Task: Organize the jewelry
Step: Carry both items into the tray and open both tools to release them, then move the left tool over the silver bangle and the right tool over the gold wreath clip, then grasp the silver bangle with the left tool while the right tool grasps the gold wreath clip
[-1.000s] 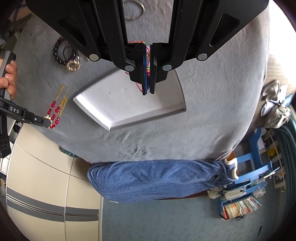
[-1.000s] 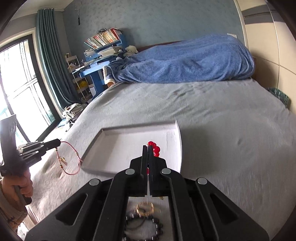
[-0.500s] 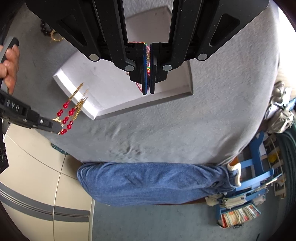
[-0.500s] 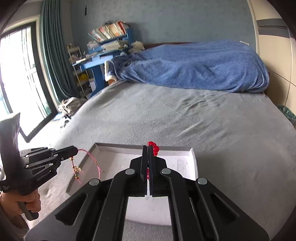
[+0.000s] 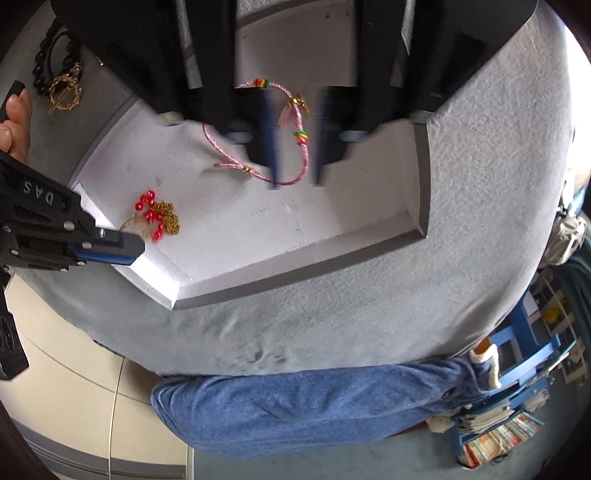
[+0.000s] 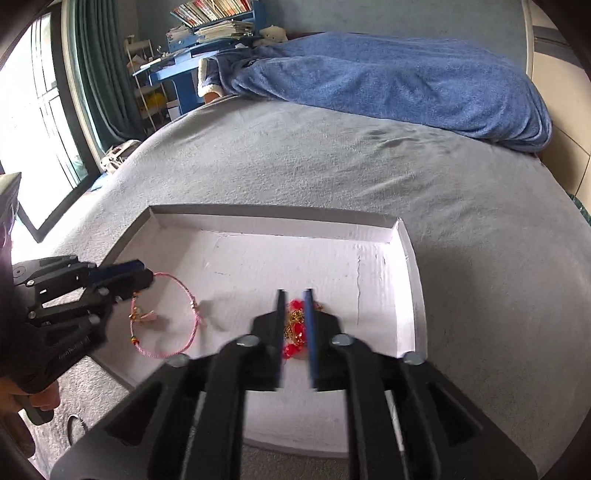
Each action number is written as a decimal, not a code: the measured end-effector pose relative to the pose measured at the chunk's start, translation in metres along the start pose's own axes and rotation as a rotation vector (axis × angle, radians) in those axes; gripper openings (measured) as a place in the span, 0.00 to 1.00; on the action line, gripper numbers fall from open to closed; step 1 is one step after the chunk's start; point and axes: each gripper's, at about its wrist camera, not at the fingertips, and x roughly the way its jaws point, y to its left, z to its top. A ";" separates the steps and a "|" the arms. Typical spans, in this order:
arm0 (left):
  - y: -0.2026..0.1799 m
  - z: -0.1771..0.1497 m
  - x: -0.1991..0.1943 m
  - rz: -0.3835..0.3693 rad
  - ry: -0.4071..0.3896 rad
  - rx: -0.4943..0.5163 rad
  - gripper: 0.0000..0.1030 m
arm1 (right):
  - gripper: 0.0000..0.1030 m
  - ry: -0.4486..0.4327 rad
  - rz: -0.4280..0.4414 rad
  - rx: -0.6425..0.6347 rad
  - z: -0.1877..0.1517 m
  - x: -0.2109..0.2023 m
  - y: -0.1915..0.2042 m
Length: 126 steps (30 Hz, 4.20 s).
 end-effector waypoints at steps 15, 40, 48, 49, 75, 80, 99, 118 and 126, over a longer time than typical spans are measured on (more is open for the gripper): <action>-0.005 -0.034 -0.070 0.047 -0.124 -0.002 0.83 | 0.56 -0.137 0.033 0.036 -0.045 -0.072 0.001; 0.010 -0.139 -0.128 0.043 -0.080 -0.090 0.88 | 0.71 -0.109 -0.005 0.174 -0.163 -0.121 -0.023; -0.004 -0.156 -0.119 0.001 -0.050 -0.058 0.88 | 0.71 -0.122 -0.037 0.181 -0.169 -0.122 -0.022; -0.007 -0.157 -0.117 0.000 -0.045 -0.048 0.88 | 0.71 -0.124 -0.041 0.179 -0.170 -0.122 -0.021; -0.017 -0.162 -0.083 0.067 0.110 0.000 0.95 | 0.71 -0.079 -0.040 0.080 -0.171 -0.115 -0.001; -0.014 -0.164 -0.083 0.060 0.122 -0.017 0.95 | 0.71 -0.050 -0.034 0.083 -0.160 -0.109 -0.002; -0.015 -0.164 -0.082 0.053 0.123 -0.016 0.92 | 0.49 0.110 -0.016 0.079 -0.123 -0.051 0.008; -0.021 -0.140 -0.116 -0.063 -0.030 -0.001 0.46 | 0.49 -0.043 0.020 0.131 -0.118 -0.098 -0.002; -0.029 -0.100 -0.130 -0.076 -0.112 0.040 0.46 | 0.49 -0.087 0.027 0.122 -0.101 -0.110 -0.001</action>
